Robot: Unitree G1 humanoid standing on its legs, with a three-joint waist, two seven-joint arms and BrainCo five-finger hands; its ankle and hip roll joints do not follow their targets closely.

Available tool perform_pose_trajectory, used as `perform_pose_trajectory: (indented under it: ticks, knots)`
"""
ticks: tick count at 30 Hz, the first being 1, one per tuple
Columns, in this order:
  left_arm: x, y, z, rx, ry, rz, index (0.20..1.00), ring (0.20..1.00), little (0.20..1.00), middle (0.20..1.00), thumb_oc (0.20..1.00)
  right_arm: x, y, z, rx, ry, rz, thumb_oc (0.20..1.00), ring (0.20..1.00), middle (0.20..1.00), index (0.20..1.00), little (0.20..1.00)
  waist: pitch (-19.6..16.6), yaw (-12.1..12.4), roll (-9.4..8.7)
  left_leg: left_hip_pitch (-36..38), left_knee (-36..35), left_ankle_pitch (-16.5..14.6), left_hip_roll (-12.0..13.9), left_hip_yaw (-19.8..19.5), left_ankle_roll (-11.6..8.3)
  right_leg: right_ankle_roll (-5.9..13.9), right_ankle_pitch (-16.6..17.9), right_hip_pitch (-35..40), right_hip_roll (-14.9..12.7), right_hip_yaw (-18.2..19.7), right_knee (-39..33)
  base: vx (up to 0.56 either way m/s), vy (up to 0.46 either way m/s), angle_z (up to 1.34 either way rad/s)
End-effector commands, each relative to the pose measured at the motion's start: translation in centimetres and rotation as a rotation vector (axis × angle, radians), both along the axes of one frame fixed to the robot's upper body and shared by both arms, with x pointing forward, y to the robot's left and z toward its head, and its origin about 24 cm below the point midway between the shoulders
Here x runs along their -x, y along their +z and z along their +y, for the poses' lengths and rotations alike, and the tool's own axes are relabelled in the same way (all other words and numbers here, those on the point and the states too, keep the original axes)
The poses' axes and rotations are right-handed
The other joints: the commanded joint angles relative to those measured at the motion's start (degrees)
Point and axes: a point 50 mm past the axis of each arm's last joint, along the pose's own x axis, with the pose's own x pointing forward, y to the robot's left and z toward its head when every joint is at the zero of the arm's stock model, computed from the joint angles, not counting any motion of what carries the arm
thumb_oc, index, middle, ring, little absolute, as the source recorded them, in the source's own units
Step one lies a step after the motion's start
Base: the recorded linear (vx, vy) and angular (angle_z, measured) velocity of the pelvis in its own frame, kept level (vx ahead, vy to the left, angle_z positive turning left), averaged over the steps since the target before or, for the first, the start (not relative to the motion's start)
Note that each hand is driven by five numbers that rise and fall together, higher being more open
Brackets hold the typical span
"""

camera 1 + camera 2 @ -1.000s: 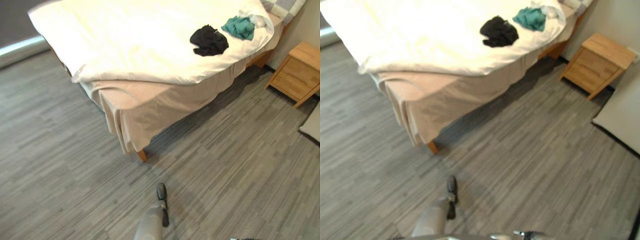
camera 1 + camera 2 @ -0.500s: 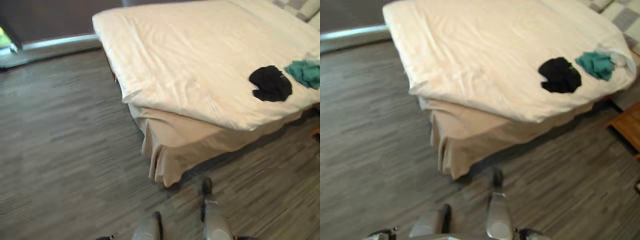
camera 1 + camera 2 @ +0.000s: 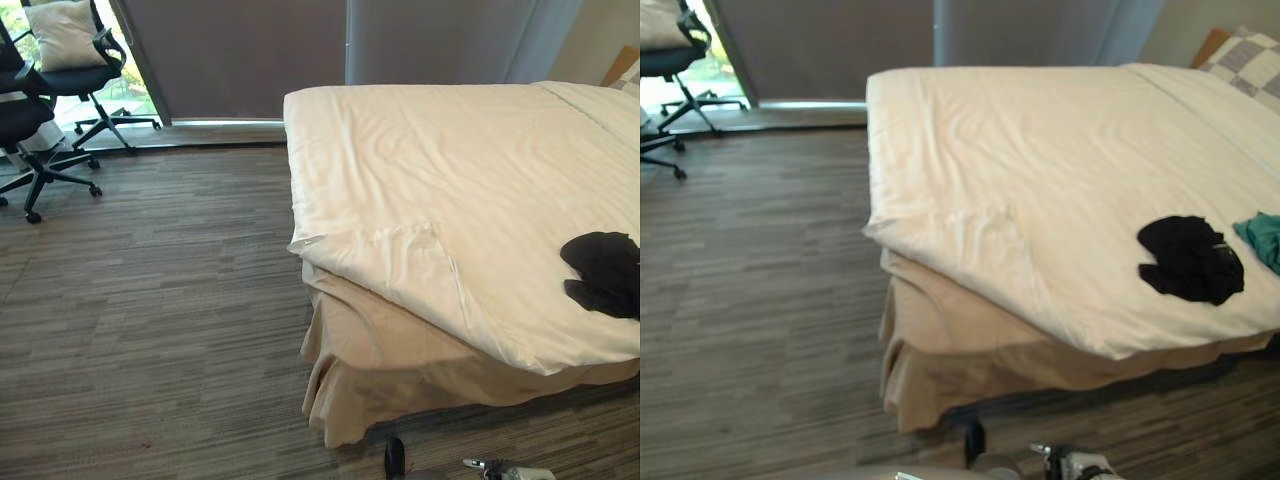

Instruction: Tidy up the quilt and then pick up the clothes from the bed and put them into the laundry hamper.

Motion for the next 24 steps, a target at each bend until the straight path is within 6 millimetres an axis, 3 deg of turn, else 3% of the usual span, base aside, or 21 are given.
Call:
perform_pose_trajectory:
  ticks: [1, 4, 6, 8, 9, 11, 14, 17, 20, 23, 24]
  knots:
    - [-9.5, 5.1, 5.1, -0.456, -0.353, -0.246, 1.000, 1.000, 1.000, 1.000, 1.000, -1.0, 0.3, -0.2, -0.002, 0.146, 0.006, 1.000, 1.000, 1.000, 1.000, 1.000, 2.8, -1.6, -0.47, -3.1, -2.0, 4.1, -1.7, -1.4, 2.04, 7.70, -0.4, 1.2, -7.9, 2.9, 1.5, 0.11, -0.119, 0.02]
    - [-16.3, 10.3, 6.3, -0.695, -0.625, -0.395, 1.000, 1.000, 1.000, 1.000, 1.000, -0.5, 0.4, -1.2, 0.017, 0.154, 0.013, 1.000, 1.000, 1.000, 1.000, 1.000, 2.9, -4.1, 1.99, -3.8, -1.8, 4.6, -0.7, -0.2, 1.76, 6.94, -1.3, -0.2, -7.3, 4.6, 2.5, 0.09, -0.143, -0.15]
    - [-19.1, 13.0, 6.4, -0.792, -0.725, -0.468, 1.000, 1.000, 1.000, 1.000, 1.000, -0.6, 0.6, -1.9, 0.034, 0.164, 0.009, 1.000, 1.000, 1.000, 1.000, 1.000, 3.3, -5.4, 3.07, -4.3, -1.7, 4.9, -0.3, 0.6, 1.58, 6.59, -1.5, -1.4, -7.1, 5.4, 3.3, -0.01, -0.093, -0.27]
    - [-23.7, 18.6, 6.6, -0.901, -0.805, -0.622, 1.000, 1.000, 1.000, 1.000, 1.000, -1.3, 1.2, -3.2, 0.080, 0.193, -0.011, 1.000, 1.000, 1.000, 1.000, 1.000, 4.9, -7.7, 5.13, -5.7, -1.3, 5.3, 0.0, 2.4, 1.13, 6.11, -2.1, -3.9, -7.2, 6.6, 4.7, -0.09, -0.055, -0.47]
    - [-25.1, 20.5, 6.7, -0.932, -0.825, -0.679, 1.000, 1.000, 1.000, 1.000, 1.000, -1.6, 1.5, -3.8, 0.097, 0.201, -0.020, 1.000, 1.000, 1.000, 1.000, 1.000, 5.6, -8.5, 5.99, -6.2, -1.0, 5.4, 0.0, 3.2, 0.99, 5.95, -2.2, -4.9, -7.3, 7.1, 5.3, -0.08, -0.036, -0.46]
    - [-26.4, 22.5, 6.5, -0.961, -0.840, -0.743, 1.000, 1.000, 1.000, 1.000, 1.000, -2.0, 1.8, -4.4, 0.106, 0.203, -0.025, 1.000, 1.000, 1.000, 1.000, 1.000, 6.4, -9.5, 6.91, -6.8, -0.7, 5.6, 0.0, 4.0, 0.83, 5.78, -2.4, -6.1, -7.3, 7.7, 6.1, -0.02, -0.038, -0.46]
    - [-29.7, 28.0, 5.6, -1.101, -0.889, -0.831, 1.000, 1.000, 1.000, 1.000, 1.000, -3.0, 2.6, -5.6, 0.127, 0.201, -0.064, 1.000, 1.000, 1.000, 1.000, 1.000, 9.1, -12.9, 9.20, -8.8, 0.4, 5.8, -0.2, 5.9, 0.55, 5.13, -3.0, -9.5, -6.8, 10.2, 8.2, 0.03, -0.034, -0.71]
    - [-31.0, 30.4, 5.0, -1.172, -0.880, -0.848, 1.000, 1.000, 1.000, 1.000, 1.000, -3.9, 3.3, -6.5, 0.158, 0.223, -0.096, 1.000, 1.000, 1.000, 1.000, 1.000, 10.8, -15.4, 10.33, -9.9, 0.8, 5.8, -0.2, 7.1, 0.28, 4.78, -3.6, -11.7, -6.3, 11.9, 9.4, 0.04, 0.054, -0.87]
    - [-32.2, 33.1, 5.3, -1.192, -0.834, -0.877, 1.000, 1.000, 1.000, 1.000, 1.000, -4.5, 3.9, -7.1, 0.179, 0.266, -0.113, 1.000, 1.000, 1.000, 1.000, 1.000, 12.6, -17.9, 10.23, -11.7, 1.5, 5.6, 0.0, 9.1, 0.03, 4.70, -3.8, -15.0, -6.1, 12.9, 10.8, 0.03, 0.017, -0.72]
    - [-33.4, 33.5, 5.4, -1.101, -0.854, -0.758, 1.000, 1.000, 1.000, 1.000, 1.000, -5.0, 4.2, -7.4, 0.179, 0.247, -0.130, 1.000, 1.000, 1.000, 1.000, 1.000, 14.3, -19.7, 9.56, -14.2, 3.3, 5.8, 0.6, 10.6, -0.33, 4.45, -3.9, -18.5, -5.6, 13.0, 12.5, -0.01, 0.009, -0.60]
    - [-33.5, 31.9, 5.5, -1.018, -0.846, -0.643, 1.000, 1.000, 1.000, 1.000, 1.000, -5.7, 4.4, -7.2, 0.180, 0.265, -0.160, 1.000, 1.000, 1.000, 1.000, 1.000, 15.3, -20.4, 9.14, -15.5, 4.1, 5.5, 0.9, 11.2, -0.49, 4.43, -4.0, -19.8, -5.6, 13.1, 13.1, -0.07, 0.006, -0.47]
